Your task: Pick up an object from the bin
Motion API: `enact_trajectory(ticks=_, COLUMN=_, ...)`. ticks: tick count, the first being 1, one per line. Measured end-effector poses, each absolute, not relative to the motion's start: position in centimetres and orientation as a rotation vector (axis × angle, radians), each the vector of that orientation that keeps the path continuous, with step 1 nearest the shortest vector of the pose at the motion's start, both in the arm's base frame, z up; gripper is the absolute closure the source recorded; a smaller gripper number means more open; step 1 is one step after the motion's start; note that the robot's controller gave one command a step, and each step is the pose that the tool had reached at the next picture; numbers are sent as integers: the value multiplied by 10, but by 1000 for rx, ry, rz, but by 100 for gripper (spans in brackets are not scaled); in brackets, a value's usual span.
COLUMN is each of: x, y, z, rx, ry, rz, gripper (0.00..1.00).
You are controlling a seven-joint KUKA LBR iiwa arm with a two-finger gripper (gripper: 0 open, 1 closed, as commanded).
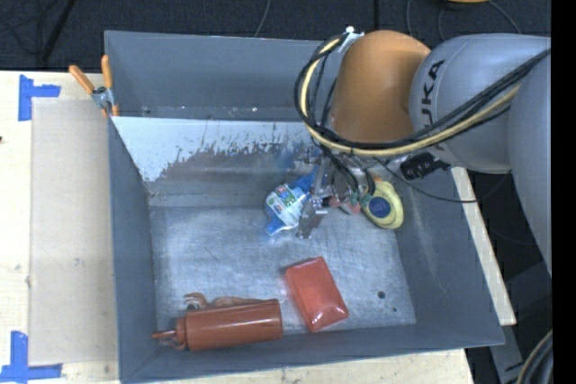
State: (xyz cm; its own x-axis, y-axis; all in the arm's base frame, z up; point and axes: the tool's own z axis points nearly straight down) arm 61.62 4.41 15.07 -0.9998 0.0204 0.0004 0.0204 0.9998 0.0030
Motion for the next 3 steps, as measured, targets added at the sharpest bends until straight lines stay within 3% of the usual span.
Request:
enact_trajectory(ticks=1, x=621, y=17, z=123, rx=-44, ry=-3138, rz=0, gripper=0)
enact_trajectory(ticks=2, x=623, y=27, z=81, rx=-194, ry=-3138, rz=-2, gripper=0)
enact_trajectory(ticks=3, x=624, y=28, z=83, rx=-216, ry=-3141, rz=-4, gripper=100)
